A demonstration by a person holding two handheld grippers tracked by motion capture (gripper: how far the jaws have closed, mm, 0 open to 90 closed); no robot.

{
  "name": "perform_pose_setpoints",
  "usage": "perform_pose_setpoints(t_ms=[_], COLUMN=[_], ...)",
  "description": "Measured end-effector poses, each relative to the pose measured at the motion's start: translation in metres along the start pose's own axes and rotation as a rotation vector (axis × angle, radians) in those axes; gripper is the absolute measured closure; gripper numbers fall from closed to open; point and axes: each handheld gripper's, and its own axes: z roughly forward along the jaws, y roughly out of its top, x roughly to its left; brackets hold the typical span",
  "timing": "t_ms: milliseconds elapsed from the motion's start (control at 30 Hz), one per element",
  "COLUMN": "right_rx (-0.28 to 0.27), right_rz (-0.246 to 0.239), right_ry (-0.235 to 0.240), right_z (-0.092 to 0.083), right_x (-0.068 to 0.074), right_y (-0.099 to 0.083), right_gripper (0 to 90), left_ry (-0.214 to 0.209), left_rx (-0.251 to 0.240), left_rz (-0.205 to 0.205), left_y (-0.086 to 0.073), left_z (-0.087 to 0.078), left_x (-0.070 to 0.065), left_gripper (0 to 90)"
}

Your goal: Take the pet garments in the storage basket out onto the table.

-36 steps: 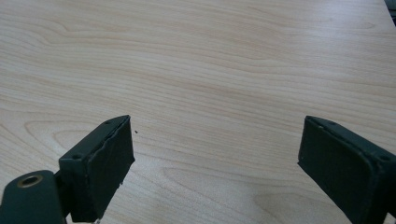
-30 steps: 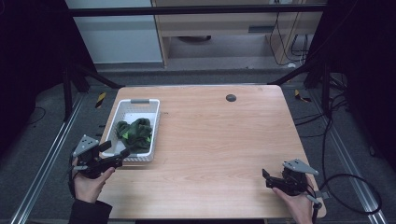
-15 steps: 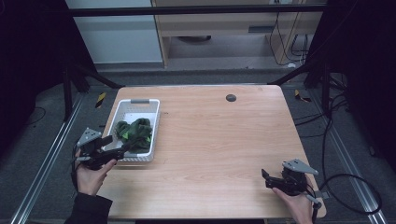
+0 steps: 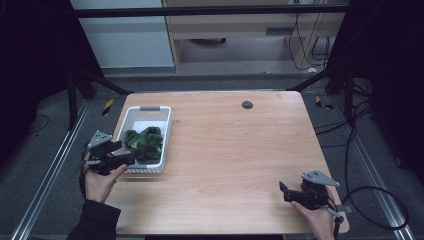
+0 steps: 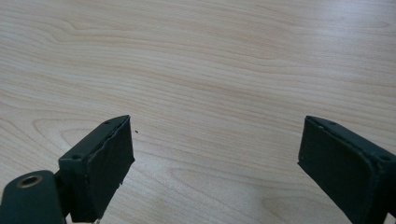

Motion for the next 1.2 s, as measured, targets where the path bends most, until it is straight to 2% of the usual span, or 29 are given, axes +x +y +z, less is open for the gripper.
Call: perform_pose_setpoints(t_ms=[300,867,1100,1200], right_rx=[0.003,0.013,0.014,0.017], right_rz=[0.001,0.011,0.008,0.002], right_ry=[0.005,0.018,0.018,0.015], right_z=[0.000,0.001,0.001,0.002], right_x=[0.000,-0.001,-0.001,-0.002], right_y=[0.000,0.000,0.000,0.000], right_gripper=[10.0,9.8,9.7,9.7], left_ry=[0.012,0.020,0.021,0.021], left_rx=[0.027,0.108,0.132,0.164], left_rz=[0.012,0.047,0.044,0.052], left_y=[0.008,0.025,0.028,0.029], left_z=[0.009,0.032,0.038,0.043], left_x=[0.001,0.002,0.006,0.008], left_gripper=[16.2,15.8,15.0,14.8])
